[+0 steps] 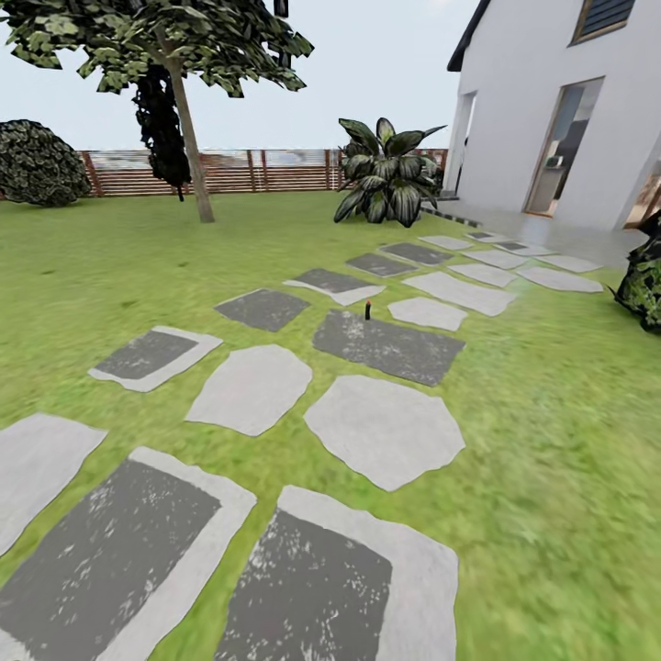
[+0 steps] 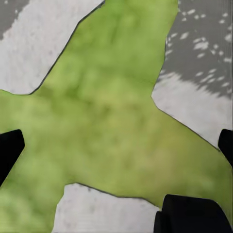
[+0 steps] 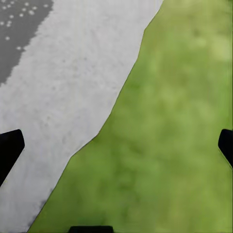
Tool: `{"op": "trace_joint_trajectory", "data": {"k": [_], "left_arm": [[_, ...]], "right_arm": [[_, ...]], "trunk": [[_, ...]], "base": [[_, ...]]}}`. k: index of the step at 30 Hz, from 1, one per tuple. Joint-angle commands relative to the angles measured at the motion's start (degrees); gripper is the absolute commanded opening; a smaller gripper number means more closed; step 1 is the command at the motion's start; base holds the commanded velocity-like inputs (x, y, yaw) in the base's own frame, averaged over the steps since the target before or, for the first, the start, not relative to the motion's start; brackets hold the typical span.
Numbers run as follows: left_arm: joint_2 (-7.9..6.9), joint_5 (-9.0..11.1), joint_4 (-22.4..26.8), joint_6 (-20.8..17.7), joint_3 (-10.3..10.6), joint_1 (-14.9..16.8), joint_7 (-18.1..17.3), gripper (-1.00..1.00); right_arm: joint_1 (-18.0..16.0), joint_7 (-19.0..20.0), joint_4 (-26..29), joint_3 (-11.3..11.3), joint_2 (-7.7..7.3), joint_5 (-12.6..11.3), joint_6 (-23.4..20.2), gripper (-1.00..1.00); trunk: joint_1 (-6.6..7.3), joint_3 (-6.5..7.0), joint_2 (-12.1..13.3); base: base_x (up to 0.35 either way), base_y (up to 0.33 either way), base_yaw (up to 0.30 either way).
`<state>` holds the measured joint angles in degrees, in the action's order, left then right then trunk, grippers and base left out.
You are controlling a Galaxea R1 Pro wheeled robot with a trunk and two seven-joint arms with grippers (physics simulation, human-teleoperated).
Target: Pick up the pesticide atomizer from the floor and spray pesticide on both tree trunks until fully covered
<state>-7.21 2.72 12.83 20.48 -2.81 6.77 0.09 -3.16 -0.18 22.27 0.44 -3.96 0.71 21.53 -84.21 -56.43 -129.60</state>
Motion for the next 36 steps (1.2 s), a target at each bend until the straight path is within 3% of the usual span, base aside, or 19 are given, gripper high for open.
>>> {"op": "trace_joint_trajectory", "data": {"k": [1,36], "left_arm": [[0.00,0.0,0.0,0.0,0.0,0.0,0.0,1.00],[0.00,0.1,0.0,0.0,0.0,0.0,0.0,1.00]], "right_arm": [[0.0,0.0,0.0,0.0,0.00,0.0,0.0,1.00],[0.0,0.1,0.0,0.1,0.08,0.0,0.0,1.00]], "trunk": [[0.00,0.00,0.0],[0.00,0.00,0.0]], "base": [[0.312,0.000,0.000],[0.329,0.000,0.000]]}}
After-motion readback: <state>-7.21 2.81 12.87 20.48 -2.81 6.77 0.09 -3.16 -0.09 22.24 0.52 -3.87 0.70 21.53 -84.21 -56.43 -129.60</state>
